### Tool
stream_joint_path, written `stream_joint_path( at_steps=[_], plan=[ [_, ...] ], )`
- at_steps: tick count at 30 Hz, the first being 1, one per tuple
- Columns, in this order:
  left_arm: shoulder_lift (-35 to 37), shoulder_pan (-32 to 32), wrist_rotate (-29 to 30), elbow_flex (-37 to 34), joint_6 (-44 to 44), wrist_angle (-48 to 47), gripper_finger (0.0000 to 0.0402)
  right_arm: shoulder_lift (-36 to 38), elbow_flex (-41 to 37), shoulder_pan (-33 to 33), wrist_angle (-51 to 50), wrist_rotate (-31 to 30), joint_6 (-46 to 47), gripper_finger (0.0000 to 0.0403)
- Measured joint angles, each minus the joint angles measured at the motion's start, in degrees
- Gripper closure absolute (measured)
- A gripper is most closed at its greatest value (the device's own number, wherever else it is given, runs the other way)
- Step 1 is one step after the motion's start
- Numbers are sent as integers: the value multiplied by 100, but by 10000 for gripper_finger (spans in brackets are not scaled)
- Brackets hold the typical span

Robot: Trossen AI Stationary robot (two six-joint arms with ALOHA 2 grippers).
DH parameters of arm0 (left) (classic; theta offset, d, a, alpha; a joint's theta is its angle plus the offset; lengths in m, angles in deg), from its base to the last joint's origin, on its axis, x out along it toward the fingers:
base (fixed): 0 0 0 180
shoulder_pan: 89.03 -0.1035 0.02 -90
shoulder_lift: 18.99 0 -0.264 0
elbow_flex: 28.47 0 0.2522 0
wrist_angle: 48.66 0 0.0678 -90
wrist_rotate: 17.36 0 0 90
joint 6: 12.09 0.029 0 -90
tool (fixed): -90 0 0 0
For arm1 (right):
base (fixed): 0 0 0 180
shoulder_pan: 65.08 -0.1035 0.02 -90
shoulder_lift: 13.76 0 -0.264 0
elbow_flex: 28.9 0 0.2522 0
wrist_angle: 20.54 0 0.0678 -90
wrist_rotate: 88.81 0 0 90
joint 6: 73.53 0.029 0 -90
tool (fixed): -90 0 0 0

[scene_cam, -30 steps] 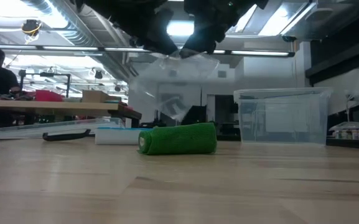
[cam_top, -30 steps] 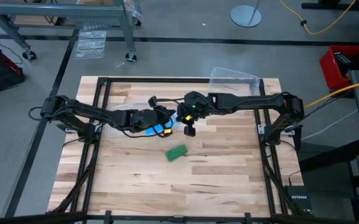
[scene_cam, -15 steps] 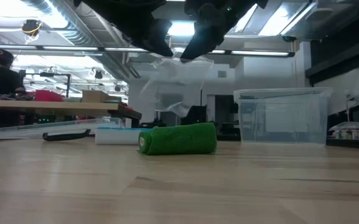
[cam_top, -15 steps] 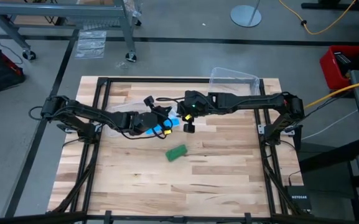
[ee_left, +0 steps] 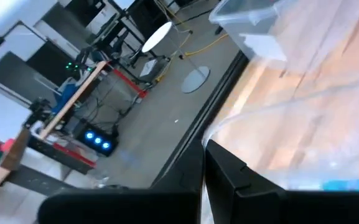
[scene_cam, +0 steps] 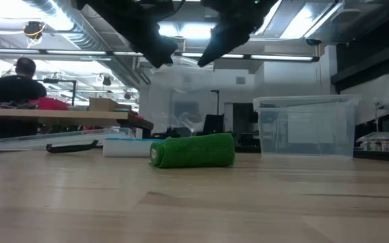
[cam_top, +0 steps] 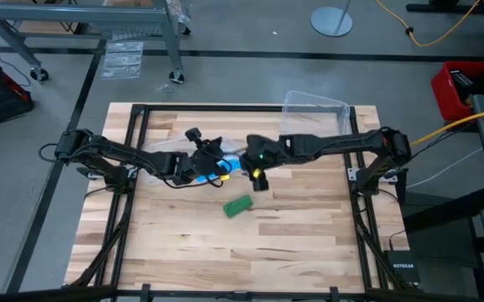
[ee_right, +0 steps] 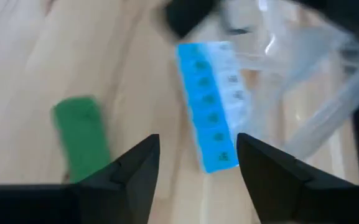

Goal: Roll bandage
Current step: Open the transparent zip bag, then put the rolled green bandage into the transparent zip bag

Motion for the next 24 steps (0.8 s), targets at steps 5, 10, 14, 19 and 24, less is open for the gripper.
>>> stream_joint_path(
  at_steps=[5, 10, 14, 19, 24],
  plan=[
    [0, -9, 75, 0, -224, -222, 401, 0, 0, -485, -373, -63, -306, 174],
    [0, 14, 66, 0, -435, -293, 401, -23, 0, -810, -368, -633, -347, 173],
    [0, 74, 53, 0, -546, -291, 401, -219, -9, -901, -380, -748, -356, 173],
    [0, 156, 47, 0, -547, -298, 401, -681, -22, -975, -466, -815, -356, 173],
    [0, 164, 36, 0, -583, -425, 401, -1055, -26, -1073, -748, -888, -251, 173]
  ],
)
